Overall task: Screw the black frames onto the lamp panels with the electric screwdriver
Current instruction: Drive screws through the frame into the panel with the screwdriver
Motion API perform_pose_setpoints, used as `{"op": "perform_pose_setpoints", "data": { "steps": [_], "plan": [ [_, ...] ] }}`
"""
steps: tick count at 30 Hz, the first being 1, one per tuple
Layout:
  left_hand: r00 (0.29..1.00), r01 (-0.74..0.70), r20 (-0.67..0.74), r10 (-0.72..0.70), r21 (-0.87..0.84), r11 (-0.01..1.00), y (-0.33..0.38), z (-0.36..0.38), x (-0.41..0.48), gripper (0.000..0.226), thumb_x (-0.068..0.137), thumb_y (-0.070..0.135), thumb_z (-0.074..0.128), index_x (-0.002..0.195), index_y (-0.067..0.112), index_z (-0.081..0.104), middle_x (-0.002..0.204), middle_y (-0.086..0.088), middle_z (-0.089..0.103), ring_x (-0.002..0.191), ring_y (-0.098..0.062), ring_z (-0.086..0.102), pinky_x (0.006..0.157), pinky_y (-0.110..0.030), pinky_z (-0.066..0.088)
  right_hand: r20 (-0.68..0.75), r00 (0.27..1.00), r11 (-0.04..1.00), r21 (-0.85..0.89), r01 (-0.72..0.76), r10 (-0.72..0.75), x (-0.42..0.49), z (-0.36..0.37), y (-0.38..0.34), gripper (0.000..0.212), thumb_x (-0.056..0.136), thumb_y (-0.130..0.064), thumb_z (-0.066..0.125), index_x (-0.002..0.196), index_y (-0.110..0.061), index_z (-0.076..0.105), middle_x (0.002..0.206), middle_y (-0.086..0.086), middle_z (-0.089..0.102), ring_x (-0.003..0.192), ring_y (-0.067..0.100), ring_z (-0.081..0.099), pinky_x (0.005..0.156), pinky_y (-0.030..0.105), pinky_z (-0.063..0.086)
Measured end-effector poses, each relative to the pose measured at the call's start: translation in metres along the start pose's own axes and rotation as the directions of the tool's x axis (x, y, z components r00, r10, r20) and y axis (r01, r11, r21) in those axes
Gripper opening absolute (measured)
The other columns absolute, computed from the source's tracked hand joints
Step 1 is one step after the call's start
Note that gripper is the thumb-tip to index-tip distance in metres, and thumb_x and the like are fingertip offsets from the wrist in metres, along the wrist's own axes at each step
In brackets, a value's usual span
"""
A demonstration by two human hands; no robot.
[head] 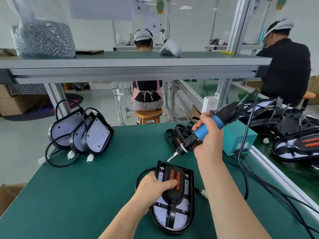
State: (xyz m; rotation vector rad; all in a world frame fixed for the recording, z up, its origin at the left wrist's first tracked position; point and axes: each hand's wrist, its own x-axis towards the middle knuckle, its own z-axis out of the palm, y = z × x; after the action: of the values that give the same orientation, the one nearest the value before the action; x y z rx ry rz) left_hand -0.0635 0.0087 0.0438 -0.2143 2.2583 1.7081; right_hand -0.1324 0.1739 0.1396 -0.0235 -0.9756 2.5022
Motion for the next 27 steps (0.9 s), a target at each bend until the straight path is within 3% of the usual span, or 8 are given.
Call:
{"op": "perform_pose_setpoints", "data": {
  "steps": [8, 10, 13, 17, 22, 24, 27],
  "plan": [
    [0.998, -0.036, -0.038, 0.044, 0.176, 0.984, 0.001, -0.008, -0.011, 0.07, 0.059, 0.071, 0.071, 0.109, 0.024, 0.061, 0.106, 0.01, 0.07, 0.1, -0.01, 0.067, 0.095, -0.036, 0.053, -0.243, 0.94, 0.957, 0.219, -0.188, 0.24, -0.01, -0.045, -0.019, 0.016, 0.087, -0.012, 0.072, 0.092, -0.018, 0.059, 0.065, -0.004, 0.058, 0.053, 0.012, 0.056, 0.056, 0.024, 0.049],
    [0.988, -0.056, -0.126, 0.084, 0.206, 0.977, 0.001, -0.008, -0.011, 0.059, 0.074, 0.062, 0.069, 0.117, 0.023, 0.058, 0.11, 0.008, 0.068, 0.104, -0.011, 0.064, 0.094, -0.034, 0.051, -0.284, 0.917, 0.946, 0.244, -0.212, 0.278, -0.013, -0.056, -0.024, 0.018, 0.085, -0.013, 0.073, 0.094, -0.019, 0.059, 0.068, -0.005, 0.059, 0.054, 0.012, 0.057, 0.061, 0.025, 0.047],
    [0.949, -0.074, -0.282, 0.142, 0.24, 0.968, 0.007, -0.008, -0.005, 0.036, 0.092, 0.043, 0.063, 0.121, 0.02, 0.061, 0.1, 0.009, 0.066, 0.094, -0.006, 0.061, 0.077, -0.026, 0.045, -0.308, 0.903, 0.939, 0.26, -0.223, 0.3, -0.021, -0.07, -0.03, 0.015, 0.084, -0.014, 0.074, 0.09, -0.019, 0.06, 0.068, -0.005, 0.06, 0.054, 0.012, 0.057, 0.063, 0.027, 0.046],
    [0.945, -0.055, -0.283, 0.162, 0.353, 0.934, 0.023, -0.006, 0.015, 0.032, 0.097, 0.036, 0.056, 0.124, 0.019, 0.06, 0.097, 0.007, 0.061, 0.091, -0.017, 0.057, 0.077, -0.027, 0.039, -0.32, 0.896, 0.939, 0.257, -0.229, 0.307, -0.033, -0.088, -0.04, 0.012, 0.085, -0.016, 0.073, 0.081, -0.018, 0.061, 0.065, -0.006, 0.06, 0.051, 0.011, 0.055, 0.052, 0.023, 0.045],
    [0.963, -0.03, -0.207, 0.17, 0.546, 0.837, 0.037, -0.003, 0.034, 0.029, 0.096, 0.033, 0.056, 0.1, 0.007, 0.068, 0.095, -0.009, 0.07, 0.095, -0.03, 0.062, 0.082, -0.034, 0.05, -0.333, 0.897, 0.94, 0.278, -0.199, 0.289, -0.042, -0.115, -0.054, 0.012, 0.087, -0.017, 0.069, 0.079, -0.018, 0.06, 0.065, -0.007, 0.056, 0.052, 0.01, 0.051, 0.054, 0.024, 0.041],
    [0.968, -0.05, -0.176, 0.178, 0.564, 0.824, 0.037, -0.003, 0.038, 0.028, 0.095, 0.032, 0.058, 0.094, 0.005, 0.067, 0.092, -0.011, 0.071, 0.09, -0.03, 0.063, 0.075, -0.033, 0.049, -0.346, 0.895, 0.942, 0.278, -0.188, 0.281, -0.044, -0.127, -0.06, 0.013, 0.088, -0.018, 0.067, 0.079, -0.019, 0.059, 0.065, -0.008, 0.055, 0.052, 0.009, 0.051, 0.056, 0.025, 0.039],
    [0.971, -0.043, -0.172, 0.164, 0.551, 0.833, 0.034, -0.002, 0.042, 0.026, 0.094, 0.025, 0.058, 0.076, 0.007, 0.055, 0.072, -0.007, 0.06, 0.068, -0.024, 0.051, 0.059, -0.031, 0.037, -0.382, 0.883, 0.945, 0.278, -0.173, 0.274, -0.043, -0.146, -0.065, 0.014, 0.09, -0.018, 0.066, 0.078, -0.019, 0.058, 0.065, -0.009, 0.054, 0.052, 0.009, 0.05, 0.057, 0.025, 0.038]
  ]
}}
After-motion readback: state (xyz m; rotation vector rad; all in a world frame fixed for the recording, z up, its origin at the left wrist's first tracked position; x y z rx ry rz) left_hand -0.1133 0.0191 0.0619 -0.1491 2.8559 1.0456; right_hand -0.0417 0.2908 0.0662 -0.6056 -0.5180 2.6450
